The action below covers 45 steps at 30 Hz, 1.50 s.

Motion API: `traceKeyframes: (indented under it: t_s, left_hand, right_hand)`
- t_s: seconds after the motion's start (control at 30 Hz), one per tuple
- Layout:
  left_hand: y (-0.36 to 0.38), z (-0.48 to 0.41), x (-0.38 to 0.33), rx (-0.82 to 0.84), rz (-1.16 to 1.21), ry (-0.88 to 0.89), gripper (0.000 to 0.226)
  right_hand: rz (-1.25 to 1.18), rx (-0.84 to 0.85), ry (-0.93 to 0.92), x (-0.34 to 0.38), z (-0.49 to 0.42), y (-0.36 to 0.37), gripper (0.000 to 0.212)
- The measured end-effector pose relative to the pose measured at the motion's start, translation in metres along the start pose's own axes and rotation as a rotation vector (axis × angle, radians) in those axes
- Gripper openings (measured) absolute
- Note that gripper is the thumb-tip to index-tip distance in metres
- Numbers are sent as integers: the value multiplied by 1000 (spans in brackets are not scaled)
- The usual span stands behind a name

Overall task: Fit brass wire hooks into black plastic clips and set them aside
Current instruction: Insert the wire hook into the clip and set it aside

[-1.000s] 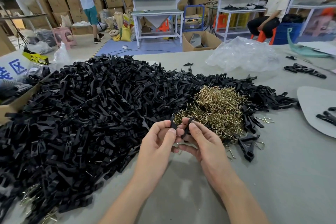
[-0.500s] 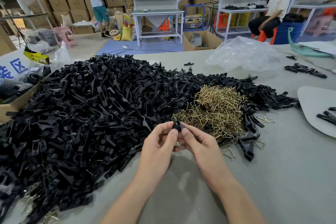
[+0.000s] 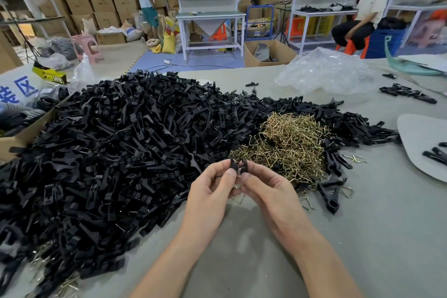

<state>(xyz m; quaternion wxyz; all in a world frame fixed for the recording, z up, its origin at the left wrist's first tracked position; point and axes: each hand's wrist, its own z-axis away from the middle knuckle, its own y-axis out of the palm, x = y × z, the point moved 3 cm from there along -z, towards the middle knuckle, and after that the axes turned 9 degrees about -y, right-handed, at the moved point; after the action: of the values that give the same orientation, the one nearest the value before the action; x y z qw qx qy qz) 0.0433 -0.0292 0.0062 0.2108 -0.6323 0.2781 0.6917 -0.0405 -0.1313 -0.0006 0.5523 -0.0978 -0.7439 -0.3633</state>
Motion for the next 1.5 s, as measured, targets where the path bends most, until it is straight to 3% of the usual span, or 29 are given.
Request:
traceKeyframes:
  t_s: [0.27,0.67,0.83,1.0,1.13,1.43,1.5]
  left_hand:
    - [-1,1,-2,-5,-31,49,19]
    - [-1,5,-5,-27,-146,118,12]
    - [0,9,-6,-87,-313,214,19]
    - [1,12,-7,-52,-521,389,22]
    - [1,13,-4,-23,-714,474,42]
    - [1,11,-4,12,-595,461,35]
    - [2,11,-2,39,-519,383,42]
  right_hand:
    - [-105,-31,10,0,1,-1,30]
    - [-38,-41,-15,2,2,-1,34]
    - [138,-30,-38,7,5,-1,50]
    - [71,-59,-68,13,6,0,39]
    - [96,-21,-88,15,7,0,38]
    - [77,41,-152,18,8,-1,26]
    - [61,-6,-169,19,6,-3,27]
